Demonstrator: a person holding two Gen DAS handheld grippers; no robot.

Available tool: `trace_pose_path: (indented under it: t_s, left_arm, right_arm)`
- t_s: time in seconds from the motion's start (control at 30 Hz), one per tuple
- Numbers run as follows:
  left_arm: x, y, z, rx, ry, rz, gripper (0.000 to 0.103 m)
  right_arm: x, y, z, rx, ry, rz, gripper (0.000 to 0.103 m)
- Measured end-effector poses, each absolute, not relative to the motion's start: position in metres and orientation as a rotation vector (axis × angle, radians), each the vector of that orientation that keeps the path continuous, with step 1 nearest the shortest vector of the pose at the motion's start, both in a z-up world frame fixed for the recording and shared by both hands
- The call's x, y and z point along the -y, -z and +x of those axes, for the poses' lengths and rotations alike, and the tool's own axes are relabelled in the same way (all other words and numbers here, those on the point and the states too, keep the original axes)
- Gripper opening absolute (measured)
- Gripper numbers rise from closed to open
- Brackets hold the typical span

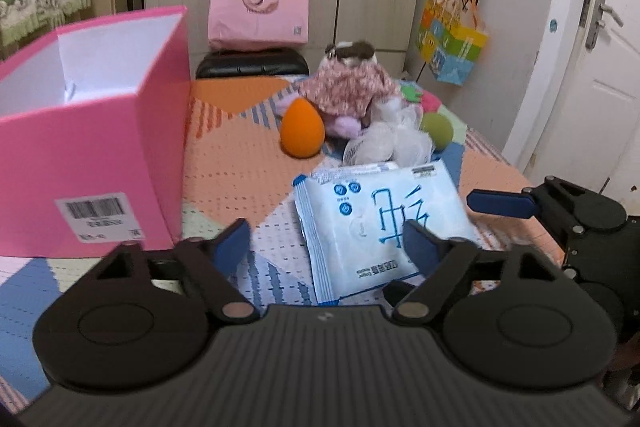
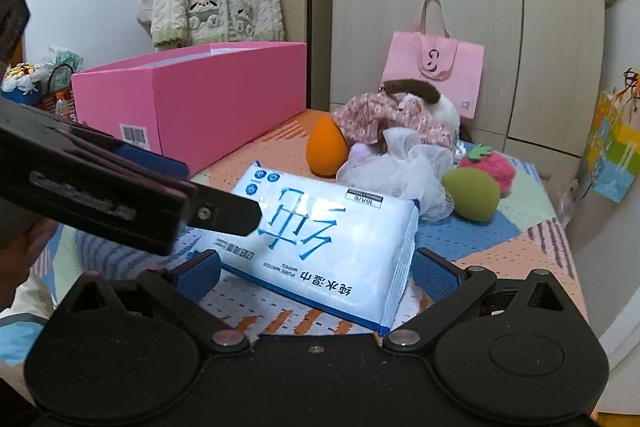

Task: Organize soft objects
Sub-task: 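Close the left gripper on the white-and-blue wet-wipes pack, then lift the wipes pack with the left gripper and carry it over the pink box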

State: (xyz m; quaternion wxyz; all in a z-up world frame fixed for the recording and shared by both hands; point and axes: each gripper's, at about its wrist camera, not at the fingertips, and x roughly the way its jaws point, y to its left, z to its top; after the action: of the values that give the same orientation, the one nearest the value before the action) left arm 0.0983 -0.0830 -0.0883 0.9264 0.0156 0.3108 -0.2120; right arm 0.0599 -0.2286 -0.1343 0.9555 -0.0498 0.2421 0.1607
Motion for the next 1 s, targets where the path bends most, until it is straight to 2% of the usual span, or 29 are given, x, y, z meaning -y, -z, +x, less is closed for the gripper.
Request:
trace_pose_path:
  t_s: [0.07, 0.17, 0.27, 0.37, 0.47, 0.6, 0.8, 1.0]
  left_arm:
    - [0.084, 0.093, 0.104, -0.655, 0.439, 0.026, 0.061]
    - [0.082, 0.096, 0.106, -0.66, 0.485, -0.013, 0.053]
    - [0.087, 0.1, 0.107, -0.689, 0.519, -0.016, 0.049]
    - [0.089, 0.101, 0.103, -0.673, 0.521, -0.027, 0.039]
    - [0.093, 0.1, 0.1, -0.664, 0.522, 0.002, 0.039]
    - [0.097, 0.099, 0.097, -0.665, 0.518, 0.019, 0.039]
    - [0.099, 0.098, 0.097, -0.684, 0.505, 0.023, 0.041]
    - [0.1, 0.094, 0.091, -0.707, 0.505, 0.038, 0.042]
  right_arm:
    - [0.23, 0.137, 0.063, -0.489, -0.334, -0.1, 0.103]
    - [0.23, 0.141, 0.065, -0.479, -0.338, -0.118, 0.103]
    - [0.232, 0.144, 0.068, -0.487, -0.338, -0.105, 0.102]
    - [0.234, 0.148, 0.065, -0.479, -0.326, -0.05, 0.096]
    - [0.229, 0.148, 0.058, -0.46, -0.32, -0.064, 0.089]
    - [0.225, 0.146, 0.056, -0.461, -0.31, -0.053, 0.087]
    - [0.219, 0.144, 0.055, -0.476, -0.298, -0.05, 0.087]
    - [0.212, 0.139, 0.053, -0.491, -0.289, -0.034, 0.093]
